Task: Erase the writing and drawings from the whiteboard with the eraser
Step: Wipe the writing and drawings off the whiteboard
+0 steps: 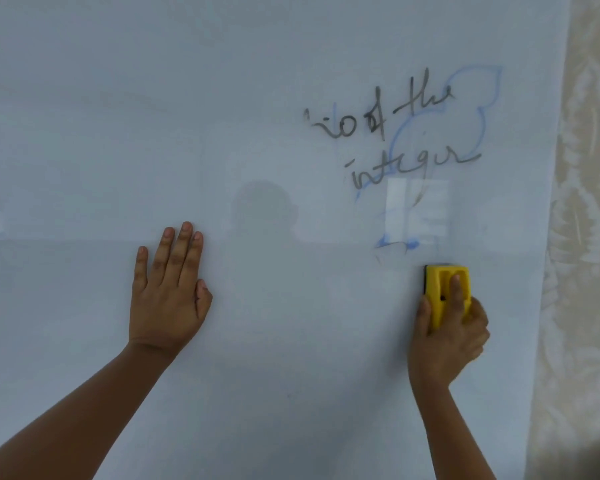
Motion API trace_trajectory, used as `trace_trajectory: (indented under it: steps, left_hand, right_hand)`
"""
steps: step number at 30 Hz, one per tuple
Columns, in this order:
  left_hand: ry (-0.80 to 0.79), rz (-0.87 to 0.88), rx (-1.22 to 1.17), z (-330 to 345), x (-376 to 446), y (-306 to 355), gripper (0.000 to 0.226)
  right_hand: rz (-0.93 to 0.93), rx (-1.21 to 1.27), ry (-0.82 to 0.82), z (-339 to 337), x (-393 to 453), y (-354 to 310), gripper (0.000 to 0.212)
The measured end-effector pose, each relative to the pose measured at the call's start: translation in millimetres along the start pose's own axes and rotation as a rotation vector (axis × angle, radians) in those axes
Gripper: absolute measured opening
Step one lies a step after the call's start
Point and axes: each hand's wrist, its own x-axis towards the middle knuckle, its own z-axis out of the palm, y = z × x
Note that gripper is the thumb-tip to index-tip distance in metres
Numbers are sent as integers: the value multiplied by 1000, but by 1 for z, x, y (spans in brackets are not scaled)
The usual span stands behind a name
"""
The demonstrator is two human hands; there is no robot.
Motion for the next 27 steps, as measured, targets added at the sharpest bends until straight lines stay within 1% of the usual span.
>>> trace_trajectory:
  steps: [2,4,6,8,10,11,12,13,14,17,18,19,20,21,24,27]
  left_hand:
    - [0,-4,-3,0,-1,0,57]
    - [8,-8,-6,1,-1,1,57]
    - [12,-6,-8,1,-2,1,57]
    - [18,-3,-9,2,-1,0,57]
    - [20,-3,-9,3,-2,0,57]
    - [24,-4,-11,3,-2,0,57]
    - [29,-5,-12,2,-1,0,57]
    - [31,-4,-12,2,-1,0,57]
    - [32,-1,-12,3,-1,-1,57]
    - [31,1,-20,3,-1,-1,57]
    - [30,1,-19,3,-1,-2,58]
    - [29,-1,-16,4,-2,-2,58]
    - [29,-2,-15,4,-2,-2,58]
    - [27,-2,-15,5,-2,-2,58]
    - [33,0,-12,5,-2,-3,58]
    - [43,-3,-17,6,-3,-2,57]
  right_hand:
    - [138,15,54,8,29,-18,50]
    - [172,20,81,18,47,-42,51]
    - [74,20,54,23,43,-65,51]
    - [-110,6,-5,20,20,-72,50]
    - [-309,-21,-69,12,-4,-58,48]
    - [-364,-27,-91,8,-11,-46,46]
    - [-370,-29,-98,4,-14,-33,45]
    - [-322,-28,-85,1,-12,-23,45]
    - [-230,-21,-59,0,-6,-14,46]
    - [104,18,28,3,27,-13,52]
    - [172,22,48,7,40,-21,53]
    - [199,20,62,10,51,-33,53]
    - [180,16,62,13,58,-46,53]
    - [124,15,47,16,59,-59,53]
    - [-123,6,-45,18,28,-84,54]
    - [-369,-42,-156,7,-16,-71,51]
